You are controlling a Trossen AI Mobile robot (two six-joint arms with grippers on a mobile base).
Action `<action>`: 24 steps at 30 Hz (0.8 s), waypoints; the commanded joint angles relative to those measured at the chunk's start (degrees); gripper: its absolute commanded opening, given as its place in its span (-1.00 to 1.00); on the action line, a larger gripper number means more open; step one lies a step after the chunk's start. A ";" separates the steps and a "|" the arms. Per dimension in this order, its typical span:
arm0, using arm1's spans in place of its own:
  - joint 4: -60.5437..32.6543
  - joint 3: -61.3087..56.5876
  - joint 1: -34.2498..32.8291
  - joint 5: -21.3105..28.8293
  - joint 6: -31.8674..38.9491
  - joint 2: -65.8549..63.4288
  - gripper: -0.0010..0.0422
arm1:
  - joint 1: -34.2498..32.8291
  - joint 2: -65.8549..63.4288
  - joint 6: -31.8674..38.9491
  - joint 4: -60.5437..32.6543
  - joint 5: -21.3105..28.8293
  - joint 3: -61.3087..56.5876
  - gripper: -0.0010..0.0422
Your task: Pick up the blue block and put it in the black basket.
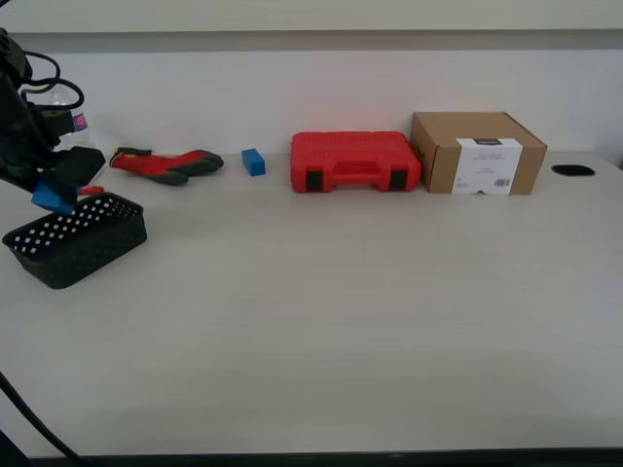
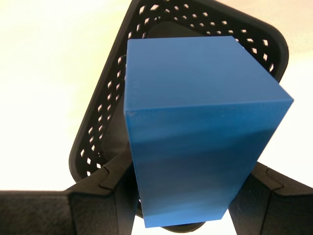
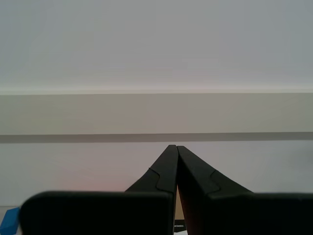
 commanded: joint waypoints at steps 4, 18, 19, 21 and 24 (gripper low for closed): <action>0.31 0.07 0.04 0.15 0.00 0.00 -0.96 | 0.00 -0.09 -0.72 0.04 1.77 0.15 -0.86; 0.28 0.07 0.04 0.13 0.00 0.00 -0.96 | 0.00 -0.13 -5.92 -2.03 -2.84 0.28 0.39; 0.28 0.07 0.04 0.15 0.00 0.00 -0.96 | -0.07 -0.17 -6.67 -2.64 -2.84 0.28 0.22; 0.28 0.07 0.04 0.15 0.00 0.00 -0.96 | -0.09 -0.20 -7.82 -3.87 -2.16 0.28 -0.21; 0.28 0.07 0.04 0.13 0.00 0.00 -0.96 | -0.15 -0.22 -8.66 -4.68 0.44 0.26 -0.88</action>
